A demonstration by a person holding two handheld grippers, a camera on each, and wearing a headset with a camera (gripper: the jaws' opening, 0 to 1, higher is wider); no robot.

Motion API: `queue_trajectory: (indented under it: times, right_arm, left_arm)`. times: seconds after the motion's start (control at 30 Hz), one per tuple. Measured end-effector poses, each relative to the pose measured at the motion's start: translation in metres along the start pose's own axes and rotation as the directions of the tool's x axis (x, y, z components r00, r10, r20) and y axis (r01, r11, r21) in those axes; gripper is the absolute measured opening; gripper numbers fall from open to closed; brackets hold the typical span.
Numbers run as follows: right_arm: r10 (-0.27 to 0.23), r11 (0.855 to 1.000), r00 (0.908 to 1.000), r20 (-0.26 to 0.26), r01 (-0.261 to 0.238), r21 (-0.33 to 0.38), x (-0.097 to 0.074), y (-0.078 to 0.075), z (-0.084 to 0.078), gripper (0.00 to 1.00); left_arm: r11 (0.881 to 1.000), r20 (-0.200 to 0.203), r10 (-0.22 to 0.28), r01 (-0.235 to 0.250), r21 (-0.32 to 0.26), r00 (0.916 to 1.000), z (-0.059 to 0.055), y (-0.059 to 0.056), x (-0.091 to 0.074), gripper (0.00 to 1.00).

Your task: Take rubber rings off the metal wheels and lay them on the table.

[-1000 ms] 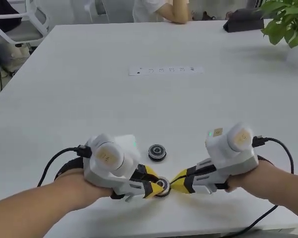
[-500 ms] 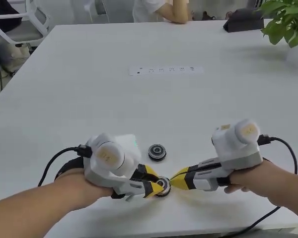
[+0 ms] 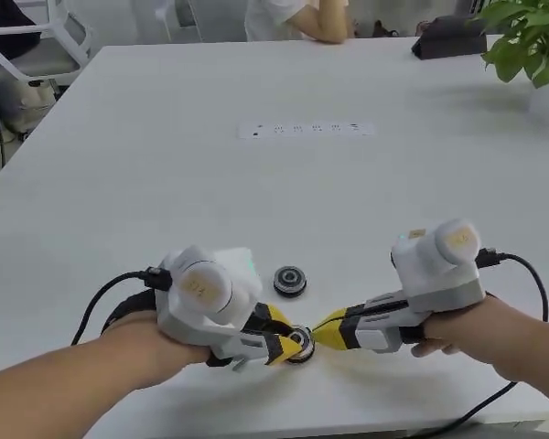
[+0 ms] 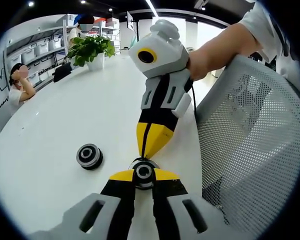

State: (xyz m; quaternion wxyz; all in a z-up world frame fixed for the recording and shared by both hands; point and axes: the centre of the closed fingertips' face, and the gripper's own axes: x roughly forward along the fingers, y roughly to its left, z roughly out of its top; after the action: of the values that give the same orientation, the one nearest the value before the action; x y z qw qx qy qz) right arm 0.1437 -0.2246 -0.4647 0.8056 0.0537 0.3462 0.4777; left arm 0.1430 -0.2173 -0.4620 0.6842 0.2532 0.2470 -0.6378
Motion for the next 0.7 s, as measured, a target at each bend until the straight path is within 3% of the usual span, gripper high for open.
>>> queue_trajectory:
  times: [0.7]
  right_arm:
    - [0.020, 1.000, 0.9998, 0.009, -0.020, 0.002, 0.0024, 0.0043, 0.0017, 0.00]
  left_arm:
    - [1.000, 0.000, -0.002, 0.002, -0.001, 1.0000, -0.0001, 0.0009, 0.0002, 0.07]
